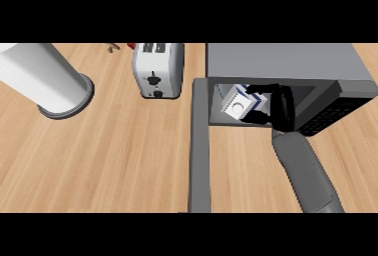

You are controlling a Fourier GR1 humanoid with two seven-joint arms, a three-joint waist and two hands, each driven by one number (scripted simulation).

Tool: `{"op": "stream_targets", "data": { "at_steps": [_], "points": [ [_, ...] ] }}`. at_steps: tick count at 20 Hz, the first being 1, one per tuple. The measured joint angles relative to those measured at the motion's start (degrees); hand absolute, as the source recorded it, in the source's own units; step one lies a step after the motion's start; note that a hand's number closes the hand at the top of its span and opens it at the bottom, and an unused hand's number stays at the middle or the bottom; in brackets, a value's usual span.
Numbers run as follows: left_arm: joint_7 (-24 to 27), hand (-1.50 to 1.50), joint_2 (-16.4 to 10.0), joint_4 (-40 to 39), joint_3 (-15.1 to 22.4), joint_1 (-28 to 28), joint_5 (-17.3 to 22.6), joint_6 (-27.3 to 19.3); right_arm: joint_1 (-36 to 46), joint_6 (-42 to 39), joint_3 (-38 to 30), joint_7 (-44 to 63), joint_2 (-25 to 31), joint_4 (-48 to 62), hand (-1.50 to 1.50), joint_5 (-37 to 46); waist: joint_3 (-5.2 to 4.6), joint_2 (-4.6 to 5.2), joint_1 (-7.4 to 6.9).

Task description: Pick up the milk, place it into the microwave and close the microwave

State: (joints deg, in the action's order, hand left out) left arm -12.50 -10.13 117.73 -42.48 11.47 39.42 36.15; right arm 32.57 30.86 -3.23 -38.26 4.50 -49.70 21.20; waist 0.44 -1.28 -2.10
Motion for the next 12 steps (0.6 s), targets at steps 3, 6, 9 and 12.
{"op": "stream_targets", "data": {
  "at_steps": [3, 6, 9, 12],
  "points": [
    [0.1, -1.5, -0.1, -0.3, 0.2, -0.1, -0.1, 0.5, -0.1, 4.2, -0.4, -2.0, 0.6, 0.6, 1.5, 1.8, 0.02, 0.22, -0.9],
    [0.2, -1.5, -0.3, -0.8, 0.7, -0.9, -0.7, 0.5, 0.2, 7.2, -0.1, -3.9, 1.5, 2.0, 1.5, 4.4, -0.05, 0.75, -1.61],
    [0.2, -1.5, -0.3, -1.6, 1.3, -1.6, -1.4, 0.7, 5.3, 8.4, -2.1, 0.3, 3.1, 8.1, 1.5, 5.7, -0.15, 2.31, -2.97],
    [0.4, -1.5, -0.4, -2.3, 1.9, -2.5, -2.1, 0.8, 10.8, 9.4, -3.6, 4.9, 5.8, 15.4, 1.5, 7.4, -0.25, 3.42, -4.03]
  ]
}}
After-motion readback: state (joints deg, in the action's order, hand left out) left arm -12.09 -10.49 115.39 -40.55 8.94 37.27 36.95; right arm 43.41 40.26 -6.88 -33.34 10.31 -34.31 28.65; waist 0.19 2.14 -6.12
